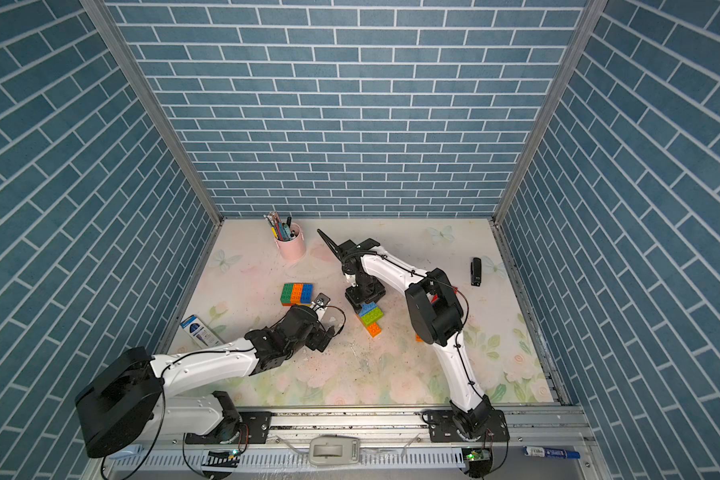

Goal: Assemble a rectangle with lego
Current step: Assemble the lego brick with the lego brick.

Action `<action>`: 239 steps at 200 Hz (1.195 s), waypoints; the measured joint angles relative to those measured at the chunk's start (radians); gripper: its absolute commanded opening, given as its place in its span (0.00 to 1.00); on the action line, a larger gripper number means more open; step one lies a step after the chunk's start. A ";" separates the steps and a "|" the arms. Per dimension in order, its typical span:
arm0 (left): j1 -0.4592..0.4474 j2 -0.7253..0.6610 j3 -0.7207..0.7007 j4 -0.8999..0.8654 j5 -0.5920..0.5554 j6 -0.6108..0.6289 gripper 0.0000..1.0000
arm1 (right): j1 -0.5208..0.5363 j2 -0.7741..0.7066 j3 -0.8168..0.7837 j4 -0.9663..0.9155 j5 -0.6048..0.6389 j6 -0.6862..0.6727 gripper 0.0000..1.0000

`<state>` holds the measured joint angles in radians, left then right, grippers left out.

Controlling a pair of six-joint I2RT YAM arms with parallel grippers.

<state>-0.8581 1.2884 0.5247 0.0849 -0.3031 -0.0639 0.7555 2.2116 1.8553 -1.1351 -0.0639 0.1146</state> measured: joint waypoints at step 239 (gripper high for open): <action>0.000 -0.020 -0.015 0.002 -0.014 -0.004 0.99 | 0.033 -0.152 -0.297 0.281 0.068 0.142 0.00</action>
<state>-0.8581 1.2682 0.5095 0.0864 -0.3168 -0.0677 0.7887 2.0598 1.5585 -0.8543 0.0036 0.2565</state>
